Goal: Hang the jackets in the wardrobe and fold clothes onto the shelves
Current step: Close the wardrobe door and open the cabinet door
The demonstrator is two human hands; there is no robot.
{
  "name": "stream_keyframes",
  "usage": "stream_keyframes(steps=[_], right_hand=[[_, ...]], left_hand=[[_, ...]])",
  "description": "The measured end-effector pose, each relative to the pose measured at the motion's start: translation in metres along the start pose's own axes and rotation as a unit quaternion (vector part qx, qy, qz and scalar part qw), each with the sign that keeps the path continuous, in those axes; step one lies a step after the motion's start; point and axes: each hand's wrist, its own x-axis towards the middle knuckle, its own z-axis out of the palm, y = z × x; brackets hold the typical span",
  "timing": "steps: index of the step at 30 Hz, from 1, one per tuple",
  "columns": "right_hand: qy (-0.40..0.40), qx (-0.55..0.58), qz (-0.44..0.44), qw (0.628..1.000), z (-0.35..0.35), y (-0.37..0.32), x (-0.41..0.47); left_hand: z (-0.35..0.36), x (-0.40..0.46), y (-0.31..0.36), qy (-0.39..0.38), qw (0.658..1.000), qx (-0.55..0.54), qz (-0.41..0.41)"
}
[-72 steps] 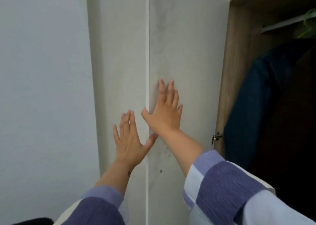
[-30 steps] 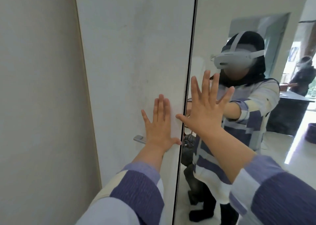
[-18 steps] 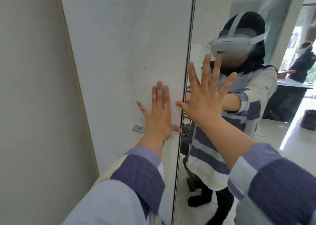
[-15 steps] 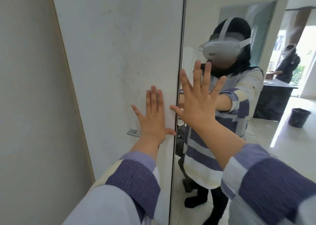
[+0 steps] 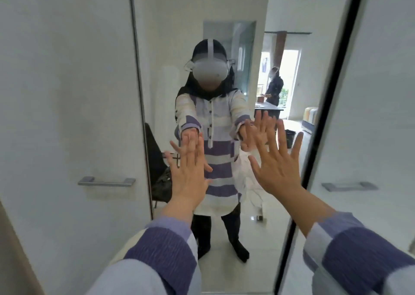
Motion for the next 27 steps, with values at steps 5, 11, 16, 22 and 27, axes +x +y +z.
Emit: stream_keyframes(steps=[5, 11, 16, 22, 27], right_hand=[[0.017, -0.022, 0.093, 0.995, -0.013, 0.095, -0.008], [-0.012, 0.022, 0.149, 0.989, -0.002, 0.153, -0.012], [-0.032, 0.094, 0.137, 0.986, 0.029, 0.16, -0.014], [-0.013, 0.102, 0.092, 0.99, 0.053, 0.171, -0.02], [-0.025, 0.102, 0.1, 0.989, 0.052, 0.167, -0.015]], left_hand=[[-0.003, 0.008, 0.111, 0.035, 0.997, -0.013, 0.066], [0.006, 0.025, 0.206, 0.035, 0.995, -0.018, 0.093], [0.009, 0.052, 0.239, 0.029, 0.997, 0.009, 0.067], [0.023, 0.061, 0.25, -0.011, 0.999, 0.045, 0.018], [0.025, 0.063, 0.249, -0.004, 0.999, 0.047, 0.015]])
